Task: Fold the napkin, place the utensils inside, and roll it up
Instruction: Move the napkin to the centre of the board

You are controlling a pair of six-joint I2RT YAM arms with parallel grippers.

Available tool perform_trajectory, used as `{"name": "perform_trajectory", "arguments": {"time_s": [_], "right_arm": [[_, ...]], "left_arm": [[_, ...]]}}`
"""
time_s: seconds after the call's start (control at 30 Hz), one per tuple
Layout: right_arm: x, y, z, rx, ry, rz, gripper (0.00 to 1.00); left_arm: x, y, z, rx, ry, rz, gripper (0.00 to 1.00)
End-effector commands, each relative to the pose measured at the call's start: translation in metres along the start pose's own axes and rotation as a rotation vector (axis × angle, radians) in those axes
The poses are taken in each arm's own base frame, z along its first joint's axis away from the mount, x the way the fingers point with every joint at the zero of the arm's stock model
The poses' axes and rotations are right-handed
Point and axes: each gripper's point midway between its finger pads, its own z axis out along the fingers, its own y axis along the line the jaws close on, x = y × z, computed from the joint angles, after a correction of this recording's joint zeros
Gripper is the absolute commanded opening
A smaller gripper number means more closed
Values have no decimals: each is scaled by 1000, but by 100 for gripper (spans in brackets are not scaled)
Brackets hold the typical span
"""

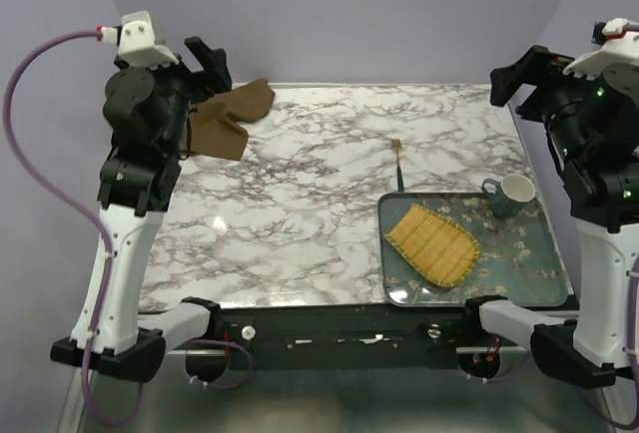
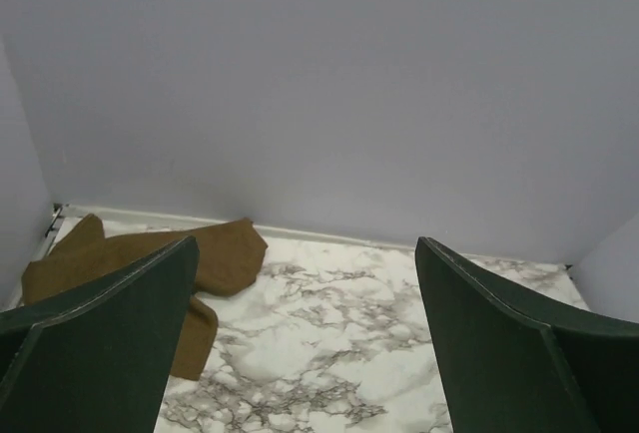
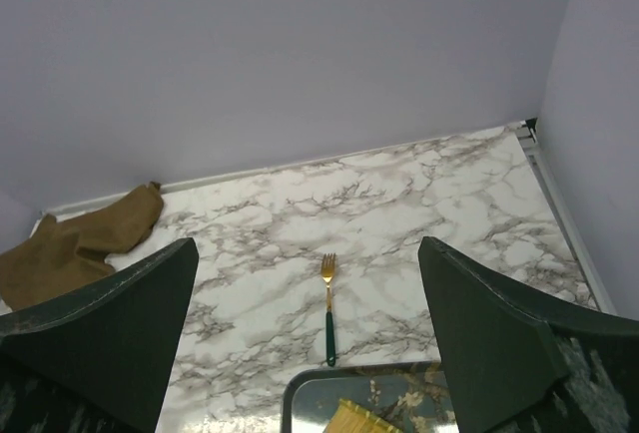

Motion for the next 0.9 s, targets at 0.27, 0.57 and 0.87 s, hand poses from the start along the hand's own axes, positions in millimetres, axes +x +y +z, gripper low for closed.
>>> {"name": "perform_trajectory", "arguments": {"time_s": [0.27, 0.57, 0.87], "right_arm": [[103, 26, 41, -149, 374, 44, 100], [143, 29, 44, -208, 432, 46, 100], [157, 21, 47, -182, 427, 29, 100]], "left_arm": [[262, 131, 102, -471, 716, 322, 99], [413, 185, 158, -487, 937, 180, 91], [444, 206, 135, -621, 976, 157, 75]]}}
